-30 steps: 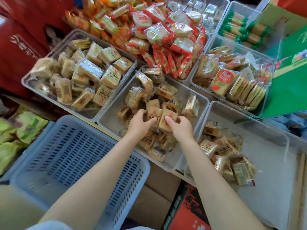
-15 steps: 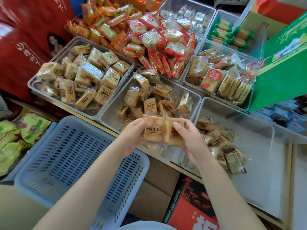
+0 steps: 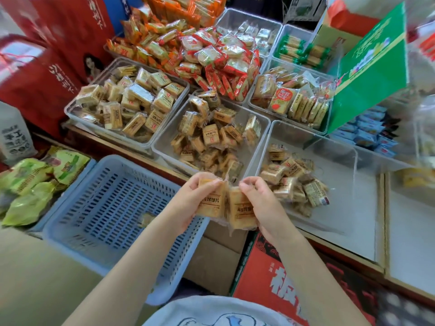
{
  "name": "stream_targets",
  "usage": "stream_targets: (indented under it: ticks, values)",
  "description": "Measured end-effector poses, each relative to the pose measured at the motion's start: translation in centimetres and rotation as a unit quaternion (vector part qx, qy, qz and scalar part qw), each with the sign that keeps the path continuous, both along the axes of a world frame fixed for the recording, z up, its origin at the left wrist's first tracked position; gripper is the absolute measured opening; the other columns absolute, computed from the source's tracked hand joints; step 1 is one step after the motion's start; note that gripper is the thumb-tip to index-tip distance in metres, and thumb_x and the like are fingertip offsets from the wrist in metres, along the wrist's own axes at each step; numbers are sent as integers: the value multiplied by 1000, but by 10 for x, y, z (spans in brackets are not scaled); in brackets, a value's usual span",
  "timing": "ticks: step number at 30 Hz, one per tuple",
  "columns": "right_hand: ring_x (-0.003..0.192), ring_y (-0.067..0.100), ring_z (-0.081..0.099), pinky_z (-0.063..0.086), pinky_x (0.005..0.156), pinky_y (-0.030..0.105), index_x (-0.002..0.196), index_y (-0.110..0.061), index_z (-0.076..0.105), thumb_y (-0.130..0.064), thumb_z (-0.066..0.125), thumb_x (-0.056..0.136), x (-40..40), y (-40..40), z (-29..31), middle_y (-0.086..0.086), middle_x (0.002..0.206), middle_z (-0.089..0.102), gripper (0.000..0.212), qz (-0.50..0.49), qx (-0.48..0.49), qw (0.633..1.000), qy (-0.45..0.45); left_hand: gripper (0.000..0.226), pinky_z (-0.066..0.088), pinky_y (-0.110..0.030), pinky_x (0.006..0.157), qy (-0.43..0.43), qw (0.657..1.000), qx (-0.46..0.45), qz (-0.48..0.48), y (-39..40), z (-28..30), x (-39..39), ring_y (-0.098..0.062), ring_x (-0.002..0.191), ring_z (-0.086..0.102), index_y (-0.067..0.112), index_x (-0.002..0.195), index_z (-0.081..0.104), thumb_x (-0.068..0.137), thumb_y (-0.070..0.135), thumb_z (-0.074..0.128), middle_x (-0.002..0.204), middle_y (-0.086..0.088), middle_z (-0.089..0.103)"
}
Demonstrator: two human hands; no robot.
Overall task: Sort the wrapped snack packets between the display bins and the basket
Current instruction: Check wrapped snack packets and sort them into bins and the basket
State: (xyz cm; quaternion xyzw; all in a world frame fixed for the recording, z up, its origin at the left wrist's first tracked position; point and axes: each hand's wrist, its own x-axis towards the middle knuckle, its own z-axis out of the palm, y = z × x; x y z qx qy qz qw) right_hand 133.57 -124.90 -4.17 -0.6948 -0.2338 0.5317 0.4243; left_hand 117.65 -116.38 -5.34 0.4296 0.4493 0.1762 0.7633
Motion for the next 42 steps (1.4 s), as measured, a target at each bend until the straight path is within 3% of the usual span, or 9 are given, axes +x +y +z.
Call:
stream_targets:
  ticks: [5,8,12,18,22,26,30,36,42]
  values:
    - [64,16,56,46,64,33,89,-21,58,-20,50,101,-30,-19,12,-2,67,58,15,4,-9,1000,-6,10,59,-46,76,-17,1000,-16,4,-22,9,-32,-37,92,73,17,100,63,93,14,69,100,-19,74]
    - [64,12,61,49,67,33,89,-17,61,-30,59,101,-48,-27,16,1,71,63,18,24,13,1000,-8,6,56,-46,77,19,999,10,35,-31,6,-43,-31,82,69,23,82,68,86,20,71,82,-8,70]
    - [70,10,65,54,67,25,101,-16,64,-31,68,96,-66,-36,18,-2,80,68,16,44,43,998,-8,29,56,-39,69,47,995,81,38,-40,3,-53,-22,75,67,30,69,70,92,13,69,75,-1,68]
    - [76,16,71,56,65,21,100,-14,66,-22,72,94,-80,-42,16,15,94,72,11,40,37,997,-62,5,60,-37,63,-3,996,89,13,-41,5,-70,-28,77,73,11,87,76,90,12,74,93,-20,75]
    - [64,2,65,51,58,14,94,-5,67,-20,71,94,-87,-44,18,4,83,72,15,20,37,995,-90,5,59,-37,59,-16,997,71,5,-42,4,-75,-28,72,73,10,86,76,90,13,74,84,-17,74]
    - [63,4,64,51,59,18,81,-12,69,-17,73,92,-90,-42,20,-4,70,69,13,-34,43,993,-108,8,58,-34,66,-20,997,67,-17,-37,3,-77,-23,78,73,12,92,76,91,20,73,85,-10,75]
    - [65,12,64,54,63,27,75,-17,72,-16,72,92,-87,-42,24,3,72,71,17,-87,55,989,-107,27,59,-45,83,-9,995,73,-67,-28,4,-82,-27,93,73,20,99,77,82,41,78,96,-8,77]
    - [70,12,68,55,63,25,81,-18,75,-20,69,96,-86,-39,29,1,80,75,16,-75,58,988,-124,16,59,-35,80,-19,998,62,-15,-24,4,-80,-27,94,72,5,97,77,97,13,63,98,-17,76]
    - [71,14,67,57,70,36,79,-20,75,-22,69,95,-82,-38,27,2,79,74,17,-100,45,987,-121,28,58,-44,90,-12,996,48,-72,-21,5,-80,-32,105,72,10,117,73,102,29,58,108,-17,76]
